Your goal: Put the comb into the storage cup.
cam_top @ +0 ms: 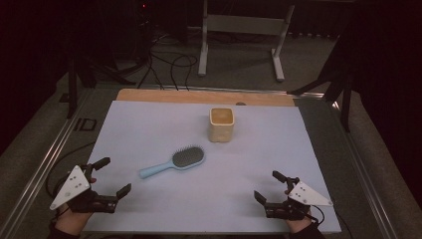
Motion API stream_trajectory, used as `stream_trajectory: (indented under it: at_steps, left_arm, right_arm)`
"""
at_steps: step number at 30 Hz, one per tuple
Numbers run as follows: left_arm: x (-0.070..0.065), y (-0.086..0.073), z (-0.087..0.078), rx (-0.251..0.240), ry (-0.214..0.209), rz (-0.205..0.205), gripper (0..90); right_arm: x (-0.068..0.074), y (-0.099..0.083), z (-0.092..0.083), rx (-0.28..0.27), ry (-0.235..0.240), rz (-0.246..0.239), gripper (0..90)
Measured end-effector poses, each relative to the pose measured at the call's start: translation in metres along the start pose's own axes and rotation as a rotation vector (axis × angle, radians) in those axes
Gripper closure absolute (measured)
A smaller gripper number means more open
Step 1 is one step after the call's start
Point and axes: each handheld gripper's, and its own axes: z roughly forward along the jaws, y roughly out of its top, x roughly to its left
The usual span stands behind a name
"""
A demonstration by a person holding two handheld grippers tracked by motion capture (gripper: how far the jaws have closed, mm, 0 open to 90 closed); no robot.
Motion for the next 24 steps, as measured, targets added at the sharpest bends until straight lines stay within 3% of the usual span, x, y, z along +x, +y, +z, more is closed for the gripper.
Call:
stream_trajectory:
  at_steps: [4, 9, 12, 18, 24]
  left_arm:
    - [0.005, 0.009, 0.0, 0.009, -0.012, -0.029, 0.0]
    - [0.012, 0.019, 0.003, 0.037, -0.001, -0.026, 0.0]
    - [0.02, 0.023, 0.008, 0.065, -0.026, -0.032, 0.0]
    - [0.025, 0.029, 0.022, 0.11, -0.071, -0.006, 0.0]
    - [0.031, 0.032, 0.037, 0.14, -0.07, 0.009, 0.0]
  right_arm:
    - [0.0, 0.0, 0.0, 0.001, 0.001, 0.004, 8.6]
    - [0.0, 0.0, 0.0, -0.005, 0.006, 0.004, 8.6]
    - [0.0, 0.0, 0.0, -0.006, 0.007, 0.006, 8.7]
    - [0.0, 0.0, 0.0, -0.007, 0.012, 0.009, 8.7]
    - [-0.001, 0.001, 0.0, -0.011, 0.02, 0.012, 8.7]
